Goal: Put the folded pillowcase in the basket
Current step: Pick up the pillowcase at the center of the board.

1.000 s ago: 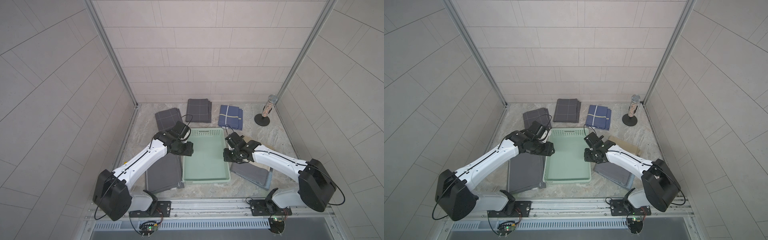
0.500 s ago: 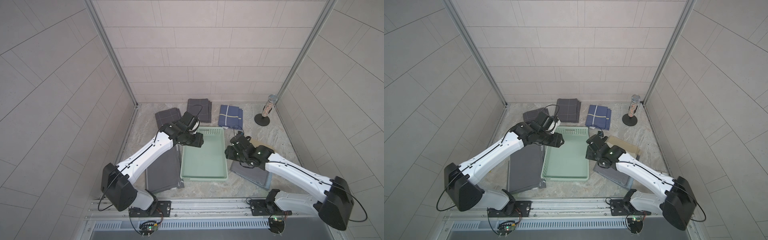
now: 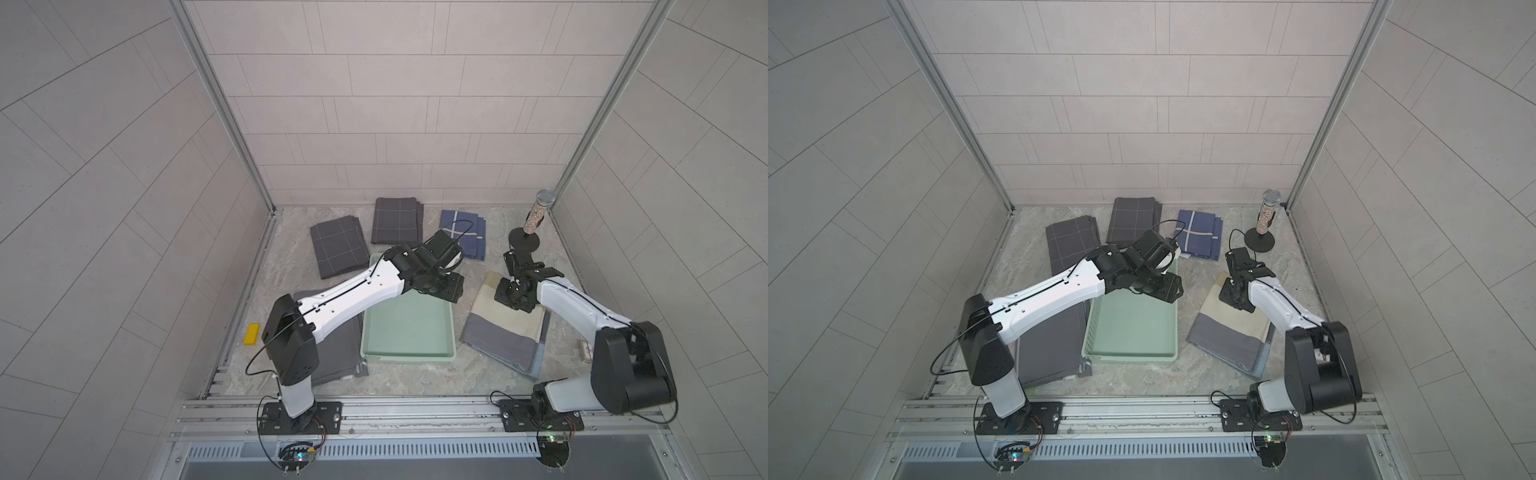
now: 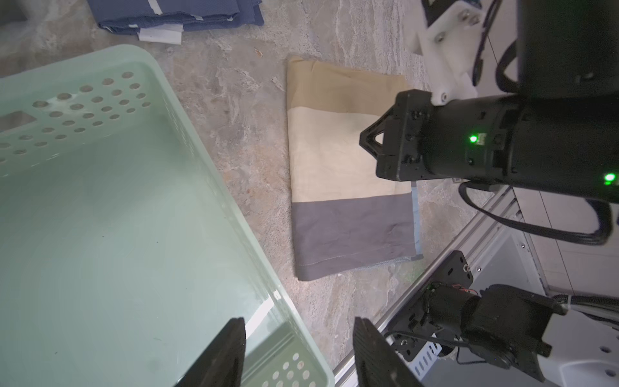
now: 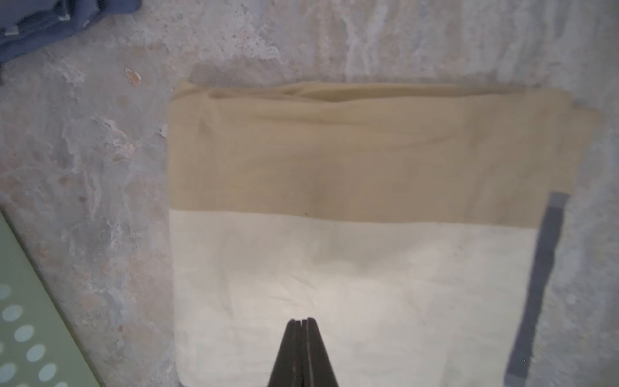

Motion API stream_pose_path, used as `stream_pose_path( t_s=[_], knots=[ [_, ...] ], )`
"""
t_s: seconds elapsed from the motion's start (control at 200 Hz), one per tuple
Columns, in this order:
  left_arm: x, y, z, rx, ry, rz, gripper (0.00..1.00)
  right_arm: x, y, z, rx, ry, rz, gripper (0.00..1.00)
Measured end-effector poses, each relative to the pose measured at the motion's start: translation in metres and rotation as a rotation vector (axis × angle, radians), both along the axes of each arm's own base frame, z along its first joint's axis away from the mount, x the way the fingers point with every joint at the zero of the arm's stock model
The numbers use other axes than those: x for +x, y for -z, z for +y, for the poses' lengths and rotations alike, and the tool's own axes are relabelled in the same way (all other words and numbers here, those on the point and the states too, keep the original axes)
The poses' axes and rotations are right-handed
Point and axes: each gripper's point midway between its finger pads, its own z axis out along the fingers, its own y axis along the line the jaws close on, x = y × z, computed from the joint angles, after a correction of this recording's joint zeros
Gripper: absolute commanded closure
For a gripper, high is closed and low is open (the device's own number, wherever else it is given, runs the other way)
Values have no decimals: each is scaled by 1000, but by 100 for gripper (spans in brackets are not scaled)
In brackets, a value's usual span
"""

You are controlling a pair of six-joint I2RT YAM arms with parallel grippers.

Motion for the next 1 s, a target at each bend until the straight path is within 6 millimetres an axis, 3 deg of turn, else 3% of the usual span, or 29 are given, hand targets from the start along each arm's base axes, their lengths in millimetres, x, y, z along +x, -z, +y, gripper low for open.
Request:
stream_pose_path(
  t_s=[0.075,0.17,0.305,0.475,0.64,0.68,0.74,0.861,0.901,1.001],
  knots=[
    [11,2,-8,9,-21,-3,42,13,16,9,11,-25,23,100],
    [28,-3,-17,11,-44,-31,41,11,38,20,21,-60,73,100],
    [44,-15,-21,6,-68,-51,41,7,38,25,51,-75,42,100],
    [57,-18,-34,-6,-73,-54,41,-22,39,33,118,-102,43,100],
    [61,7,-46,18,-66,-5,41,-49,37,46,194,-150,93,100],
    [60,13,-48,26,-61,9,41,-54,35,46,199,-154,97,85],
    [59,21,-53,40,-53,26,41,-61,24,45,202,-153,81,62],
    [54,32,-68,76,-18,32,38,-66,-30,33,166,-122,-80,37],
    [50,35,-73,88,-4,32,38,-67,-52,28,153,-108,-155,32],
    [43,45,-85,111,19,41,37,-76,-96,17,129,-78,-281,31]
  ],
)
